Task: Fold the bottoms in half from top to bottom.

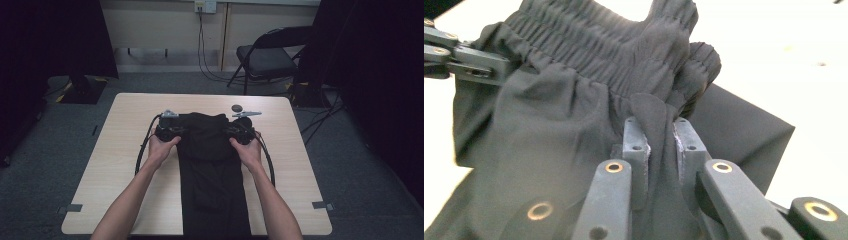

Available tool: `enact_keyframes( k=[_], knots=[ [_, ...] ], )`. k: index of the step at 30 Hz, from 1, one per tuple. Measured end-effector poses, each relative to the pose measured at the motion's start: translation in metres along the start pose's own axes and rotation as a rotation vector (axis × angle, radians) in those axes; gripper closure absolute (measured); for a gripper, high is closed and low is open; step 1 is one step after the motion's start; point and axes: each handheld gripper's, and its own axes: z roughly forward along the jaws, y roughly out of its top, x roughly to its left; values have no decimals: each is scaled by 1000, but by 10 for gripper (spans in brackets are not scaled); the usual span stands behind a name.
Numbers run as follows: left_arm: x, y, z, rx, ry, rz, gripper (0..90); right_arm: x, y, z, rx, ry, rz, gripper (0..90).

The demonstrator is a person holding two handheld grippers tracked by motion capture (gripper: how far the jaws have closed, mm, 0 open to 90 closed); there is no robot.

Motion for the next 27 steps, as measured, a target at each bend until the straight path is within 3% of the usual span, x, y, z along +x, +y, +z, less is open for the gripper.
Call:
enact_keyframes(
  k=[1, 2, 3, 4, 5, 7, 8, 9, 10, 12, 13, 14, 15, 16, 18, 19, 20, 22, 23, 25, 27],
  knots=[
    [-5, 10, -11, -38, -29, 7, 860, 3, 10, -12, -31, 1, -17, 798],
    [-5, 10, -11, -38, -29, 7, 861, 3, 10, -12, -31, 1, -17, 798],
    [-9, 17, -20, -67, -36, 19, 861, 4, 16, -20, -44, 2, -24, 799],
    [-11, 22, -25, -75, -52, 20, 861, 6, 26, -37, -88, 18, -26, 800],
    [-14, 28, -33, -91, -67, 29, 861, 6, 26, -37, -88, 18, -26, 800],
    [-27, 46, -58, -128, -100, 61, 861, 9, 41, -66, -144, 45, -23, 801],
    [-27, 46, -58, -128, -100, 61, 861, 9, 41, -66, -144, 45, -23, 801],
    [-32, 51, -66, -141, -102, 86, 861, 11, 45, -75, -164, 49, -27, 802],
    [-44, 57, -81, -166, -130, 96, 861, 15, 50, -92, -198, 64, -30, 803],
    [-50, 59, -89, -183, -152, 107, 861, 18, 51, -101, -215, 76, -28, 804],
    [-66, 62, -101, -193, -160, 146, 861, 22, 54, -118, -253, 93, -37, 804],
    [-66, 62, -101, -193, -160, 146, 861, 22, 54, -118, -253, 93, -37, 804],
    [-80, 63, -112, -213, -200, 167, 861, 26, 54, -135, -282, 111, -37, 806],
    [-87, 63, -118, -212, -203, 177, 862, 29, 55, -143, -292, 117, -41, 806],
    [-92, 63, -125, -218, -227, 172, 861, 31, 55, -151, -302, 125, -47, 806],
    [-98, 63, -131, -230, -253, 174, 861, 37, 55, -167, -325, 134, -67, 807],
    [-104, 62, -138, -237, -247, 199, 861, 37, 55, -167, -325, 134, -67, 807],
    [-113, 59, -148, -234, -277, 210, 861, 42, 53, -181, -346, 161, -66, 807],
    [-121, 52, -154, -199, -269, 238, 861, 47, 47, -191, -331, 162, -89, 807],
    [-122, 46, -154, -172, -283, 230, 861, 48, 41, -192, -318, 172, -86, 807],
    [-122, 30, -151, -136, -287, 221, 861, 49, 26, -191, -267, 178, -77, 807]
  ],
)
